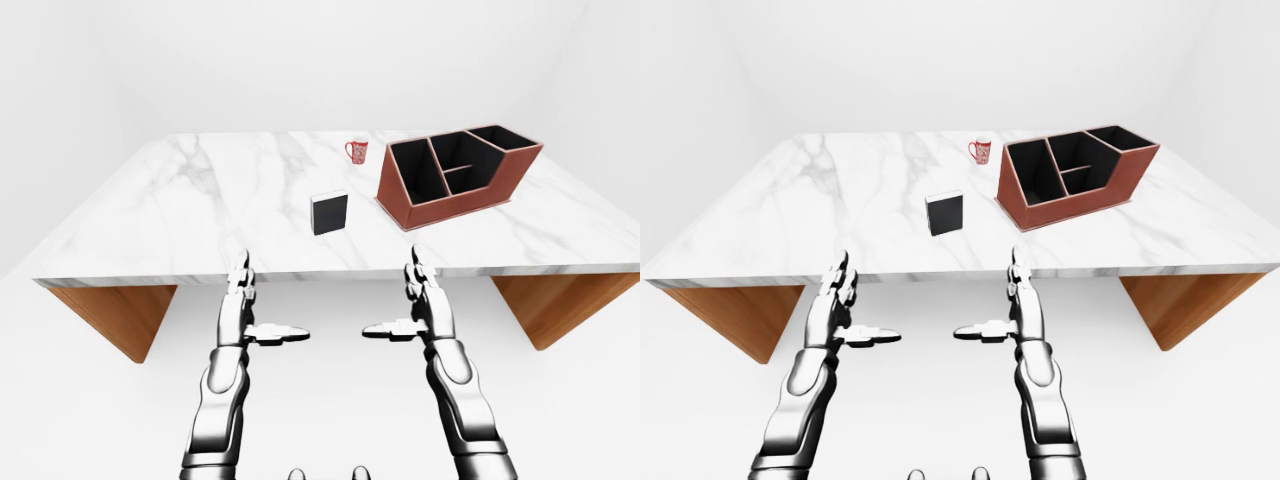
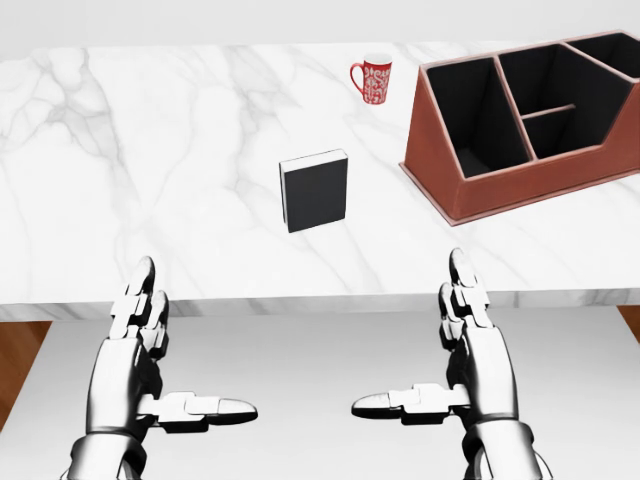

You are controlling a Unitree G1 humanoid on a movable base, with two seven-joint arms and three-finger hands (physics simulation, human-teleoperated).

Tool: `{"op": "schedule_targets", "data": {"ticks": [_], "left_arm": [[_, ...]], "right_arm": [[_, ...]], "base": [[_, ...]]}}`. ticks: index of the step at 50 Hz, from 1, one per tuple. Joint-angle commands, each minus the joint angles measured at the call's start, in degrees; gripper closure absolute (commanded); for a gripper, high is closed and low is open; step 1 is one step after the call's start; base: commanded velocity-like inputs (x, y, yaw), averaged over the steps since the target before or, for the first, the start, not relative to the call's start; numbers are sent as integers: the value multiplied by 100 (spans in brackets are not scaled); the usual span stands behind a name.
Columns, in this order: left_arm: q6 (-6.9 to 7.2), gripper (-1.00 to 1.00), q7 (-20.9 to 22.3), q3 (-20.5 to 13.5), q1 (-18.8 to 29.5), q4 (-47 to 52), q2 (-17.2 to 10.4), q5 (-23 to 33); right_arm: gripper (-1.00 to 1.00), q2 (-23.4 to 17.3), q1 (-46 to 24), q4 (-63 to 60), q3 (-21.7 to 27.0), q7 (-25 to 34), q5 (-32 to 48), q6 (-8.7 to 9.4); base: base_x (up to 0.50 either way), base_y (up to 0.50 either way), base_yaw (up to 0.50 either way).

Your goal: Pick up the book and place it in the right compartment of the caddy.

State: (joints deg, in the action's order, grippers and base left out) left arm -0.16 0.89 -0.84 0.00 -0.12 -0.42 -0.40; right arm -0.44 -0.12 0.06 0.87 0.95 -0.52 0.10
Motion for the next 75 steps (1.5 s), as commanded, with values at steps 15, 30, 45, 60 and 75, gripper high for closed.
{"op": "schedule_targets", "data": {"ticks": [15, 30, 45, 60, 75], "left_arm": [[-77, -100, 142, -129, -9, -50, -67, -42], [-34, -100, 134, -122, -39, 13, -62, -24], [5, -100, 134, -126, -35, 43, -65, -24], [3, -100, 135, -127, -35, 42, -64, -24], [5, -100, 135, -127, -35, 43, -64, -23]], "right_arm": [[-100, -66, -6, -47, 177, 140, -150, 63], [-100, -71, 31, -97, 152, 123, -127, 53], [-100, -67, 24, -80, 156, 120, -115, 44], [-100, -69, 18, -44, 161, 129, -113, 28], [-100, -65, 21, -68, 149, 118, -102, 58]], "base": [[0, 0, 0], [0, 0, 0], [0, 0, 17], [0, 0, 26], [0, 0, 26]]}}
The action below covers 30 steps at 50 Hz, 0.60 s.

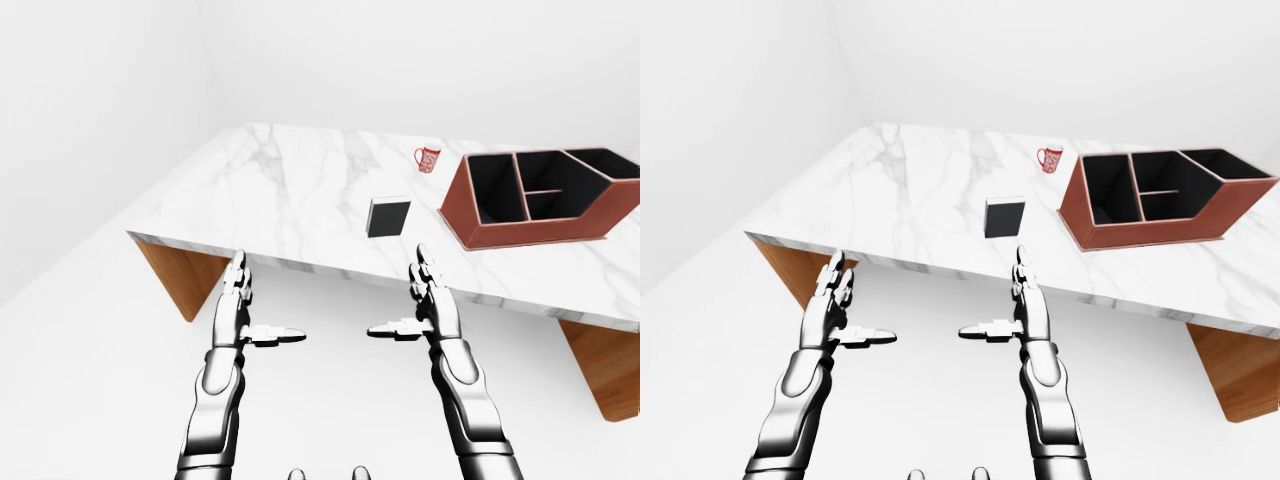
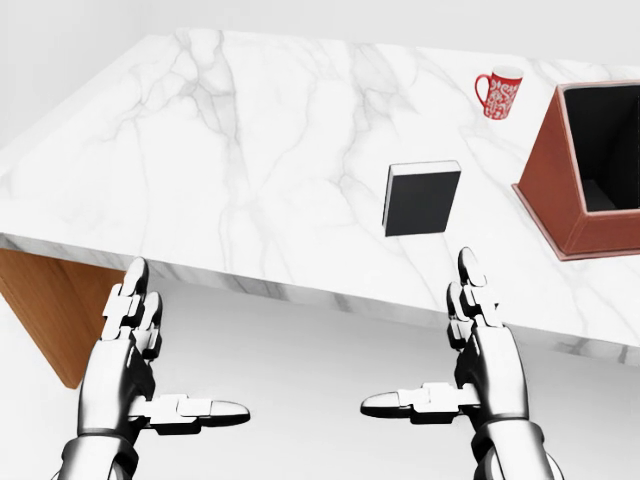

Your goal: Pick up the book and place it in the right compartment of the caddy.

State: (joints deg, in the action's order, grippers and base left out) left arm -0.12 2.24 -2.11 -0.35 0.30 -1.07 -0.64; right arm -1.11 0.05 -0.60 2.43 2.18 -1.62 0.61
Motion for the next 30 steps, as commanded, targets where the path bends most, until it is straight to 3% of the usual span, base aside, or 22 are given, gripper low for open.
{"op": "schedule_targets", "data": {"ticks": [1, 9, 13, 15, 30], "left_arm": [[3, -100, 0, 0, 0, 1, 1, 0], [-52, -100, -17, -15, 45, -122, -2, 2], [13, -100, -24, -4, 24, -42, 1, 3], [-19, -100, -24, -7, 32, -85, 1, 2], [-11, -100, -31, 4, 26, -65, 1, 9]], "right_arm": [[-100, 0, 0, -7, -4, -3, 6, 16], [-100, 3, 1, 15, -2, -7, 4, -1], [-100, -1, 1, -7, 5, 0, -13, 36], [-100, 3, 1, 25, 5, -1, -12, 1], [-100, -3, -30, 95, -1, 37, 20, -25]], "base": [[0, 0, 26], [0, 0, 26], [0, 0, 26], [0, 0, 26], [0, 0, 1]]}}
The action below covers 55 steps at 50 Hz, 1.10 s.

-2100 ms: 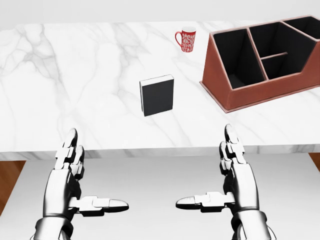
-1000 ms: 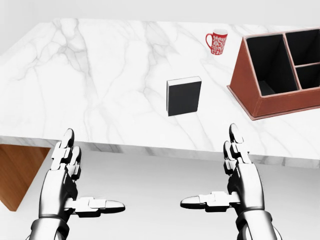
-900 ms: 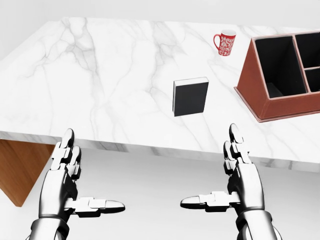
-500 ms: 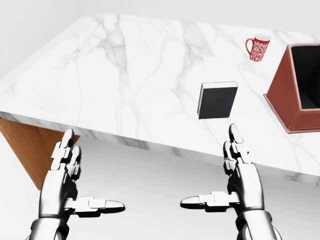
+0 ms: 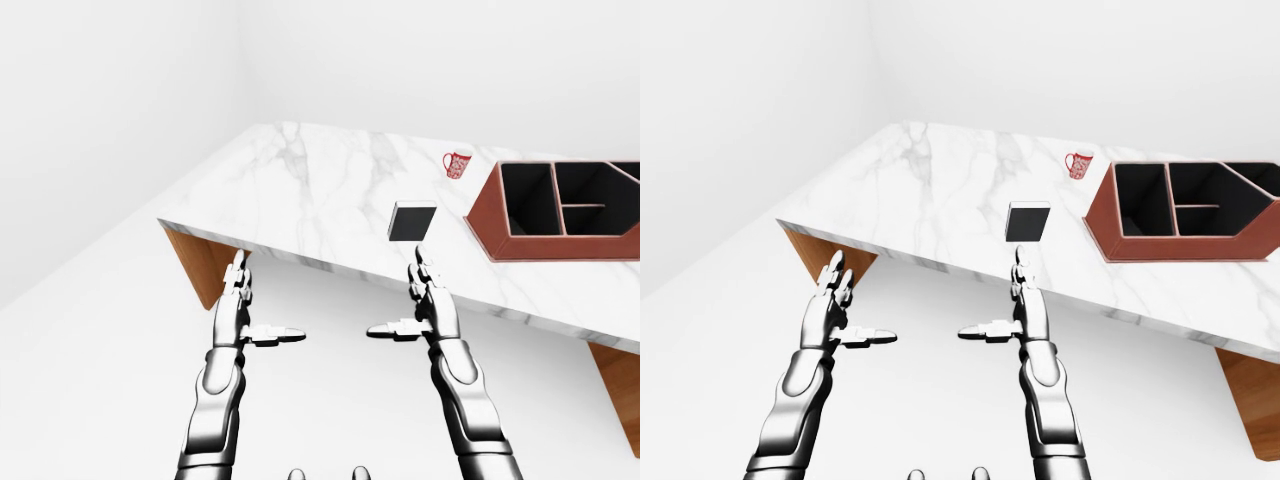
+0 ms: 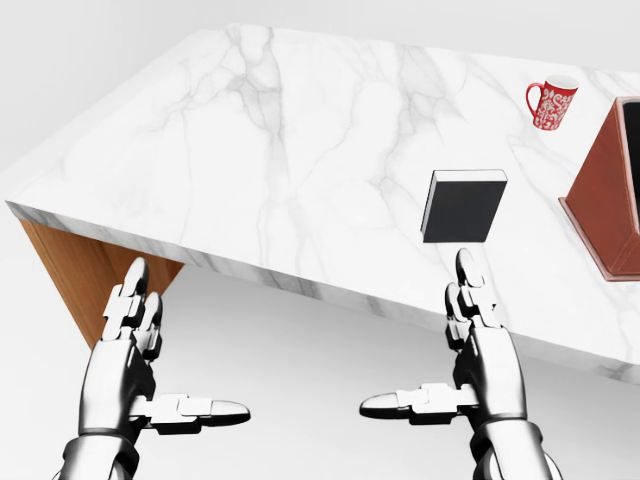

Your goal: Pick up the book and place it in the right compartment of the caddy.

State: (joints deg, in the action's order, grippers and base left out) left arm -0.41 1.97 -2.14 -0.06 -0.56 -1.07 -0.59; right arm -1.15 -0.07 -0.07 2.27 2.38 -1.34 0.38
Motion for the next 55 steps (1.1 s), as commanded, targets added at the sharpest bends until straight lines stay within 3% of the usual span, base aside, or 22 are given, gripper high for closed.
{"op": "schedule_targets", "data": {"ticks": [1, 19, 28, 55], "left_arm": [[26, -100, -4, 7, -2, 29, 1, 4], [-51, -100, -2, -5, 31, -81, -4, 2], [17, -100, 0, -3, 18, 0, -7, 0], [18, -100, 2, -5, 18, 1, -4, 0]], "right_arm": [[-100, 0, -26, 50, 19, 14, -15, 7], [-100, 3, -20, 6, 6, -11, -11, 74], [-100, 4, -27, 60, 5, -18, -5, 42], [-100, -2, -29, 32, 9, -23, -3, 81]], "base": [[0, 0, 0], [3, -13, 0], [6, -26, 0], [9, -35, 0]]}}
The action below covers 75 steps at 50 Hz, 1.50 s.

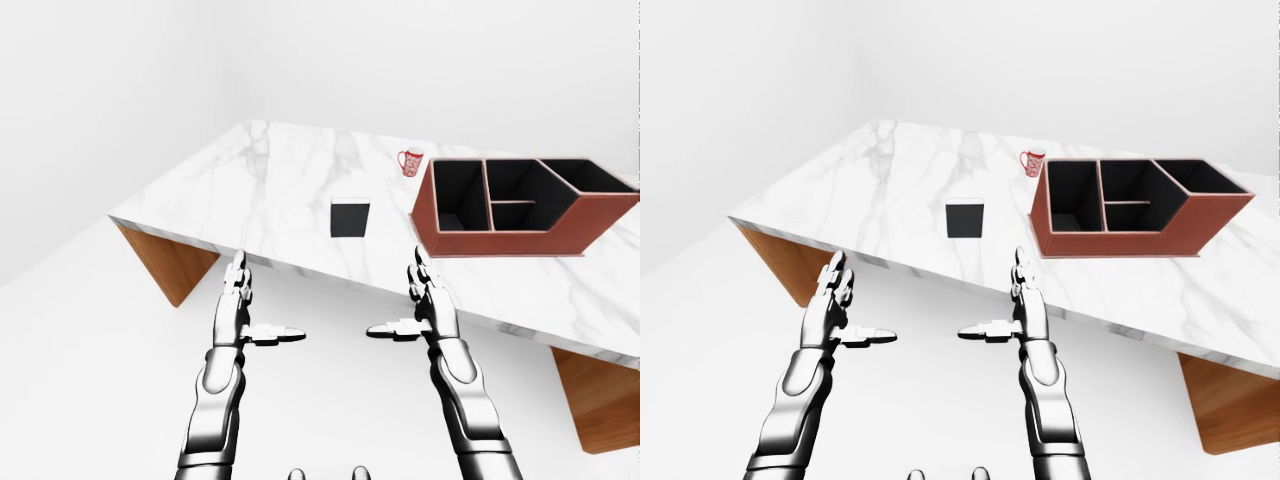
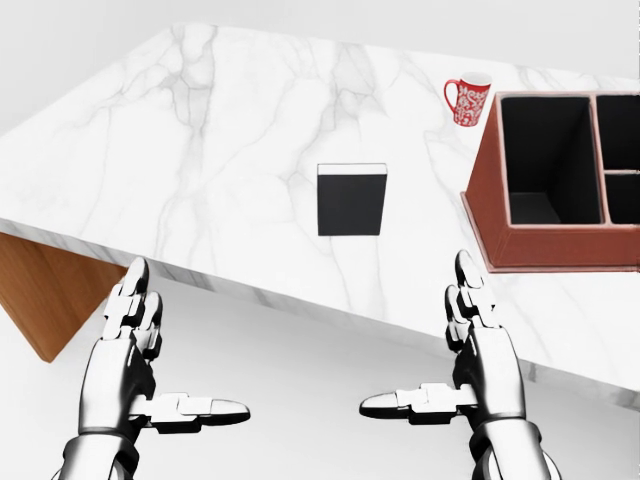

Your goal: Pick up the book and place it in the right compartment of the caddy.

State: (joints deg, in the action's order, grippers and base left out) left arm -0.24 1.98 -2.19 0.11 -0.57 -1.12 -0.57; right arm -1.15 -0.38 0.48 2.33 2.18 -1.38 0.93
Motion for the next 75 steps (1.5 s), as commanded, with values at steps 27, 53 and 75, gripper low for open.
{"op": "schedule_targets", "data": {"ticks": [27, 53, 75], "left_arm": [[3, -100, 0, 0, 0, 3, 0, 0], [3, -100, 2, 0, 0, 3, 0, 0], [2, -100, 2, 0, 0, 2, 0, 0]], "right_arm": [[-100, -3, 5, -254, 4, -4, 4, 255], [-100, -2, -20, 72, 8, -14, 18, 1], [-100, -4, -19, 13, -4, -20, 31, 41]], "base": [[9, -35, 0], [10, -38, 0], [7, -27, 0]]}}
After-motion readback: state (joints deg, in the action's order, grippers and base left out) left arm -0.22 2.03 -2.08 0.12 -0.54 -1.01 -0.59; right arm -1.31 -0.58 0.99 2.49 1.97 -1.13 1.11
